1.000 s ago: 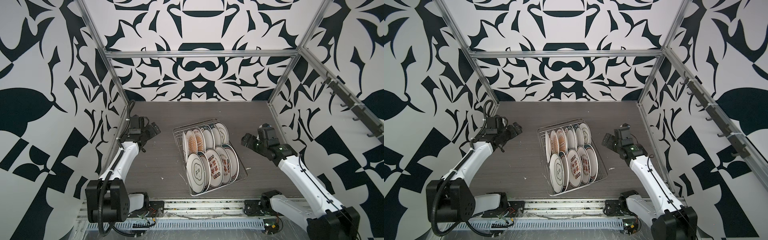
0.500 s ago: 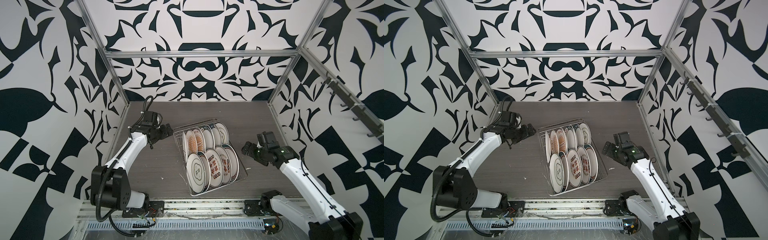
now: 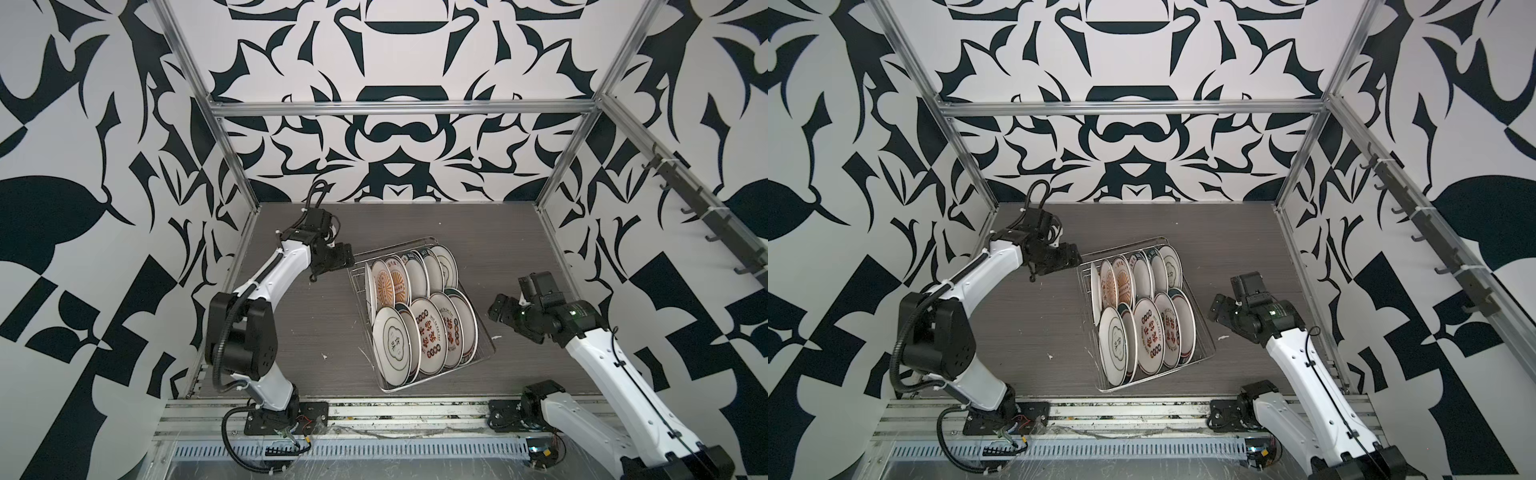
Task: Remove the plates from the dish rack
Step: 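Reach the left gripper to the rack's near corner while the right approaches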
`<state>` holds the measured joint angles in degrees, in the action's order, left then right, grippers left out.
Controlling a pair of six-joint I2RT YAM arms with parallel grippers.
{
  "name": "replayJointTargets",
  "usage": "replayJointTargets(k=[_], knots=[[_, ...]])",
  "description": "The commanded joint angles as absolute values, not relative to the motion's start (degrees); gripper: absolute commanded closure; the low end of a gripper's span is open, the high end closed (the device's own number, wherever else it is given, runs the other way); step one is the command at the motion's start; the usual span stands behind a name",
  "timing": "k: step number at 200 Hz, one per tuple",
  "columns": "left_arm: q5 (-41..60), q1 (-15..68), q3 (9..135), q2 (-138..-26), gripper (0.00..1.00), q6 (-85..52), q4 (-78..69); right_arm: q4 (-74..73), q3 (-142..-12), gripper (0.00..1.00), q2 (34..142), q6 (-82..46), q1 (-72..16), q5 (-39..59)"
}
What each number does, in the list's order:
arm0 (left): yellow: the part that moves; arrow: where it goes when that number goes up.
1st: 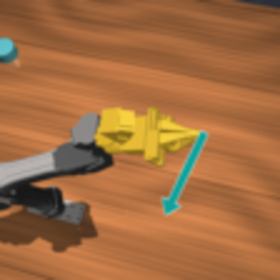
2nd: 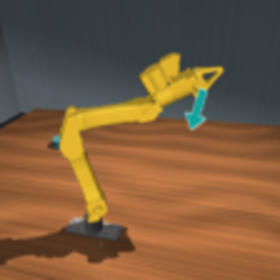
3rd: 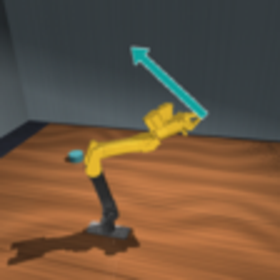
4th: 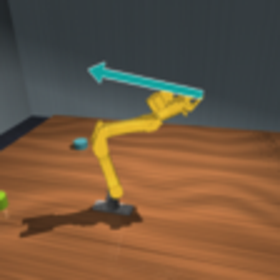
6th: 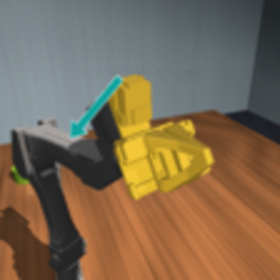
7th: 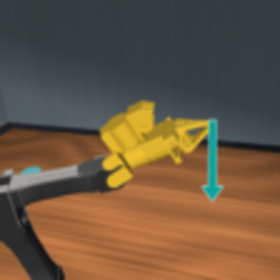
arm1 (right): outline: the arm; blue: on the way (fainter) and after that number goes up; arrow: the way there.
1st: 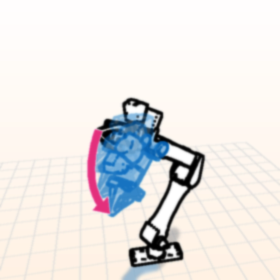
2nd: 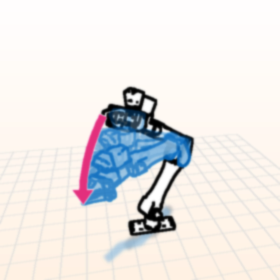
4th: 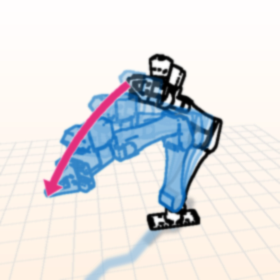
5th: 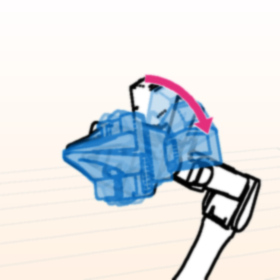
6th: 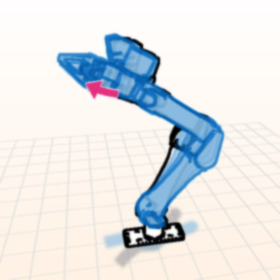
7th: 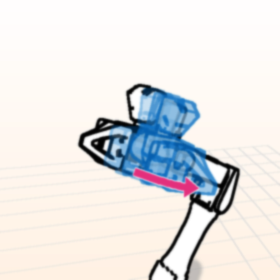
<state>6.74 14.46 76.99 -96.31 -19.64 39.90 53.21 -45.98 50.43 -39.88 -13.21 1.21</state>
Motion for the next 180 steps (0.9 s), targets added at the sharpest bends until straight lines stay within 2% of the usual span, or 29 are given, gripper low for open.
replayJointTargets(k=[1,33,50,99,180], knots=[[5.6,14.6,80.9,-100.2,0.23,-15.9,44.4,55.0,-45.6,0.07,50.2,-38.6,-13.3,0.1],[5.6,14.9,85.8,-105.1,0.32,-14.0,46.2,55.9,-45.8,0.08,50.0,-37.8,-13.3,1.9],[4.9,15.2,87.8,-107.1,0.34,-13.2,46.4,56.4,-45.6,0.09,49.6,-37.5,-13.3,2.2],[0.1,15.9,92.8,-112.9,0.49,-12.0,50.4,56.2,-45.2,0.10,49.1,-36.7,-13.1,4.3],[-4.4,15.6,103.2,-121.9,0.67,-10.7,56.9,54.1,-44.8,0.12,50.3,-36.3,-13.2,5.3]])
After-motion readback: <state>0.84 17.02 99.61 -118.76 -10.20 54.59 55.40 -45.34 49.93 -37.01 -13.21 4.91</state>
